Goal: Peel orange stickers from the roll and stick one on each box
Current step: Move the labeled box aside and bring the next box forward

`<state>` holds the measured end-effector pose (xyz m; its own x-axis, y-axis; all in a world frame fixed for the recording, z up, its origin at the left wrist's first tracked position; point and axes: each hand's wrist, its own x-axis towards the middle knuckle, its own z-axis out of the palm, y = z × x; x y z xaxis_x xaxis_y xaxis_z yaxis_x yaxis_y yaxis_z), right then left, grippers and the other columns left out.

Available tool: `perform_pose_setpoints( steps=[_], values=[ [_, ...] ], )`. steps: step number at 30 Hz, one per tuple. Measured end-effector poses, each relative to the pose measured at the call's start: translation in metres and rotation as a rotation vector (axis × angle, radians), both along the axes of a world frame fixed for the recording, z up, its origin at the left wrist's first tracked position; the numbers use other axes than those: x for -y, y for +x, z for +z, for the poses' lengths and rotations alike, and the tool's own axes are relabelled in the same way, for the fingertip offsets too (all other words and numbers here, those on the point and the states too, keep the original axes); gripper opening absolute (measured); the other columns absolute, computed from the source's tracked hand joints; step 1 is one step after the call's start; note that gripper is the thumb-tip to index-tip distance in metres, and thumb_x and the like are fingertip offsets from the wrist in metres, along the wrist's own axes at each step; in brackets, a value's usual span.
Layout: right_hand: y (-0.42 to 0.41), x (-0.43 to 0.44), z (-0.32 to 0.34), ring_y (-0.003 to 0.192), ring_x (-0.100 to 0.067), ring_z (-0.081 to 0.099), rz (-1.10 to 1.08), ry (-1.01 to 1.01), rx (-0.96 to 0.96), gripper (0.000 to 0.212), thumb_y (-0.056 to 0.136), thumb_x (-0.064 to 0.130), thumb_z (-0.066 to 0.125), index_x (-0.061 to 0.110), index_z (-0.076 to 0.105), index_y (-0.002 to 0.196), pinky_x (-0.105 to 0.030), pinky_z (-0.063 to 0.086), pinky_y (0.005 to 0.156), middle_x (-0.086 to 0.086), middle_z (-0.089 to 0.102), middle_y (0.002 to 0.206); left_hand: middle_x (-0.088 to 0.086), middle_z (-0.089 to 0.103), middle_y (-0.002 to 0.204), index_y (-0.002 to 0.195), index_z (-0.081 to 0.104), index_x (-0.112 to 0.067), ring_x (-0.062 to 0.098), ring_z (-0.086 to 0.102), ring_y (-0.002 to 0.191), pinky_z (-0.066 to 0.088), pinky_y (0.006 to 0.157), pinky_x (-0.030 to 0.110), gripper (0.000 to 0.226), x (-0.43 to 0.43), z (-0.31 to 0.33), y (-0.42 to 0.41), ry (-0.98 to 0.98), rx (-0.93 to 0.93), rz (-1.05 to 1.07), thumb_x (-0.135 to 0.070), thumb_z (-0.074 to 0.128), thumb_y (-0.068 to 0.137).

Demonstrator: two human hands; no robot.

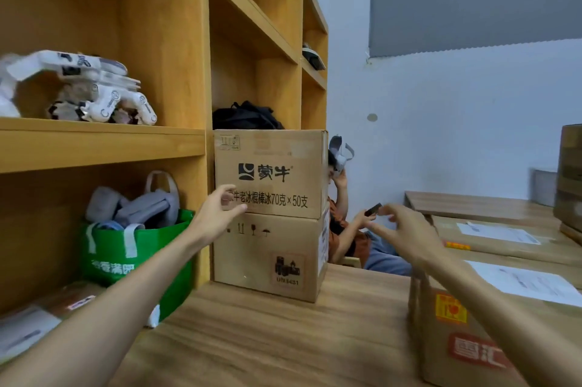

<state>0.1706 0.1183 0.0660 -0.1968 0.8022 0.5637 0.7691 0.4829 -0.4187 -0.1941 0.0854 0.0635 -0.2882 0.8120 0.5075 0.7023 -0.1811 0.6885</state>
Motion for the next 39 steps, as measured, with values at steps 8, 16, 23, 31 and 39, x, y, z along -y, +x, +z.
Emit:
perform_pose_setpoints(
  steps=[8, 16, 23, 31, 39],
  values=[
    [-0.094, -0.054, 0.034, 0.117, -0.023, 0.058, 0.129, -0.010, -0.022, 0.045, 0.096, 0.037, 0.061, 0.014, 0.052, 0.134, -0.027, 0.041, 0.083, -0.007, 0.056, 0.138, 0.012, 0.047, 0.150, 0.153, 0.035, -0.017, 0.027, 0.048, 0.136, 0.044, 0.110, 0.046, 0.071, -0.051, 0.022, -0.061, 0.005, 0.094, 0.079, -0.032, 0.071, 0.093],
    [-0.132, -0.144, 0.027, 0.125, -0.024, 0.052, 0.145, -0.142, -0.189, 0.086, 0.064, 0.073, 0.057, 0.022, 0.043, 0.132, -0.050, 0.051, 0.099, -0.005, 0.053, 0.135, 0.013, 0.026, 0.164, 0.161, 0.011, -0.015, 0.031, 0.030, 0.149, 0.031, 0.118, 0.049, 0.096, -0.116, 0.019, -0.092, -0.025, 0.280, 0.099, -0.029, 0.074, 0.090],
    [-0.141, -0.141, 0.017, 0.119, -0.025, 0.057, 0.199, -0.151, -0.323, 0.057, 0.093, 0.034, 0.065, 0.015, 0.041, 0.141, -0.047, 0.051, 0.100, -0.005, 0.057, 0.134, 0.010, 0.030, 0.163, 0.161, 0.012, -0.015, 0.029, 0.034, 0.148, 0.034, 0.118, 0.049, 0.091, -0.126, 0.010, -0.082, 0.008, 0.286, 0.082, -0.025, 0.072, 0.093],
    [-0.136, -0.134, 0.016, 0.112, -0.019, 0.061, 0.239, -0.171, -0.303, 0.052, 0.095, 0.031, 0.064, 0.015, 0.041, 0.139, -0.031, 0.055, 0.089, -0.004, 0.059, 0.131, 0.012, 0.029, 0.164, 0.161, 0.011, -0.017, 0.031, 0.035, 0.147, 0.034, 0.118, 0.051, 0.099, -0.126, 0.011, -0.081, -0.043, 0.300, 0.055, -0.026, 0.077, 0.088],
    [-0.108, -0.113, 0.017, 0.102, -0.018, 0.064, 0.143, -0.120, -0.295, 0.064, 0.080, 0.055, 0.071, 0.024, 0.040, 0.127, -0.050, 0.054, 0.091, 0.008, 0.059, 0.118, 0.009, 0.048, 0.150, 0.150, 0.035, -0.014, 0.028, 0.048, 0.135, 0.045, 0.110, 0.049, 0.091, -0.092, 0.023, -0.064, -0.029, 0.154, -0.002, -0.034, 0.085, 0.078]
  ],
)
